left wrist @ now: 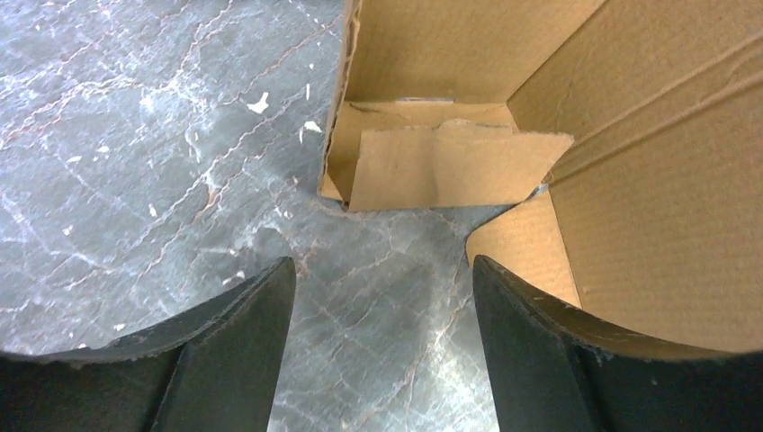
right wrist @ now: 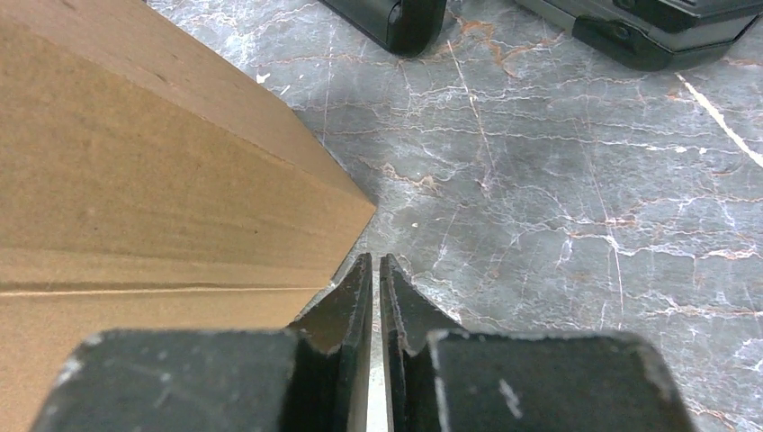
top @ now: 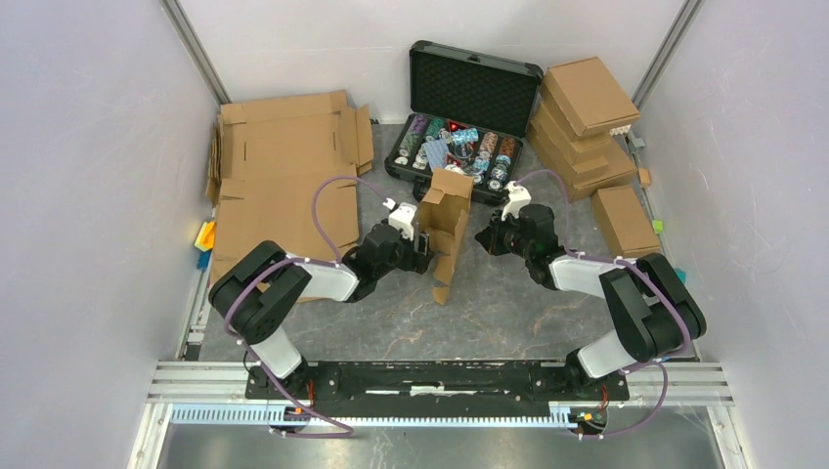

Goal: Fold the paper box

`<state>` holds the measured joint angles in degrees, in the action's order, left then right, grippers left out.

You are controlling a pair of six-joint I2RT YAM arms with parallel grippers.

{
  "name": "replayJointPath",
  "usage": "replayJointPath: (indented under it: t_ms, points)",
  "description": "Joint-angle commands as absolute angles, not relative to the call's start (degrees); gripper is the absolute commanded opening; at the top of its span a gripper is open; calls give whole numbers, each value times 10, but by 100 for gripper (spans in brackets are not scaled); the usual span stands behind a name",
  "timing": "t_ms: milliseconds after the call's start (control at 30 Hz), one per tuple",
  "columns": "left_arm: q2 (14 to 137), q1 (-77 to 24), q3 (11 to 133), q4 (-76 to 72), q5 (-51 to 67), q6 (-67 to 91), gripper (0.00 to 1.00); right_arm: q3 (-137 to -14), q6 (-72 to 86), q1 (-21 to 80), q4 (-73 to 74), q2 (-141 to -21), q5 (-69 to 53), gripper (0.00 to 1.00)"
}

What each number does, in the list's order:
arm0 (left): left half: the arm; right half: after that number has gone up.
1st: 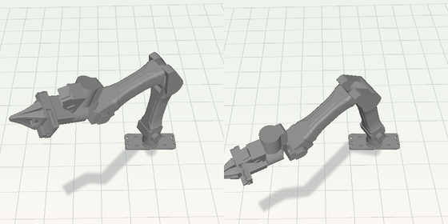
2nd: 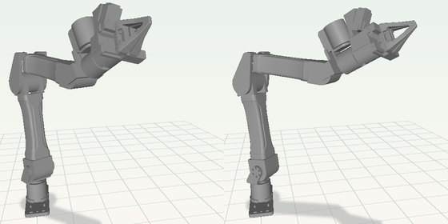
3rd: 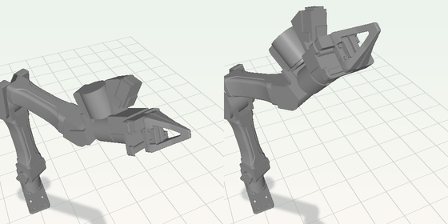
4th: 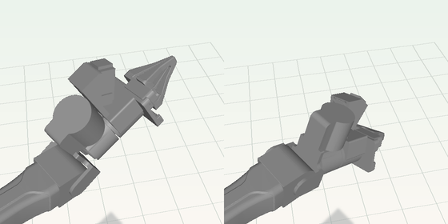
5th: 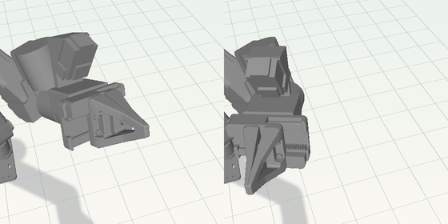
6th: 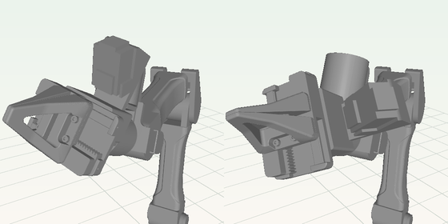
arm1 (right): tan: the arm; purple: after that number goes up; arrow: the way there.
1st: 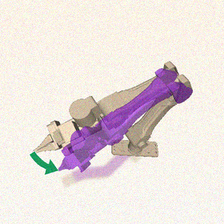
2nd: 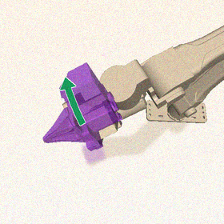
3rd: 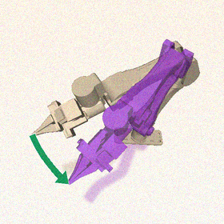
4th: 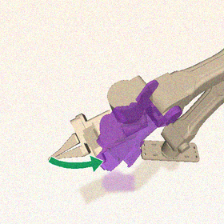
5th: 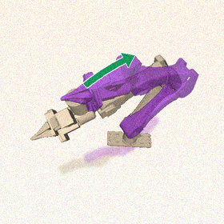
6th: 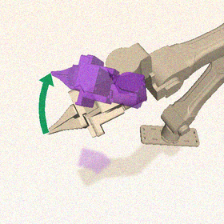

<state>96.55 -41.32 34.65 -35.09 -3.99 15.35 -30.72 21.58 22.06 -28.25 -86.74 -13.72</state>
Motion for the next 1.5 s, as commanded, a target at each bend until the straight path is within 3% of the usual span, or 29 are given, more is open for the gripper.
replayJointPath:
  t_ms: [0, 67, 167, 233, 267, 300, 333, 533, 700, 933, 1467]
  points:
    - [920, -411, 325, -366, -40, 166, 79, -319, 202, 218, -312, -867, -143, 12]
    - [905, -411, 313, -367, -35, 168, 77, -330, 199, 218, -313, -871, -146, 12]
    - [889, -411, 306, -367, -27, 169, 63, -351, 189, 218, -314, -883, -155, 13]
    - [892, -411, 311, -367, -27, 167, 48, -367, 182, 218, -317, -892, -160, 14]
    - [897, -409, 315, -370, -25, 170, 36, -376, 181, 217, -318, -898, -160, 15]
    - [903, -404, 318, -373, -17, 174, 15, -383, 181, 216, -318, -903, -160, 16]
    - [908, -400, 319, -379, -7, 180, 3, -391, 181, 215, -317, -908, -159, 17]
    - [923, -388, 327, -395, 20, 225, 2, -434, 184, 197, -309, -946, -166, 19]
    - [965, -387, 354, -428, 63, 355, 2, -499, 182, 193, -317, -1009, -217, 22]
    - [1015, -387, 378, -433, 3, 458, 2, -589, 187, 193, -328, -1101, -326, 28]
    - [1064, -382, 437, -394, -17, 494, 2, -578, 182, 219, -352, -1143, -357, 28]
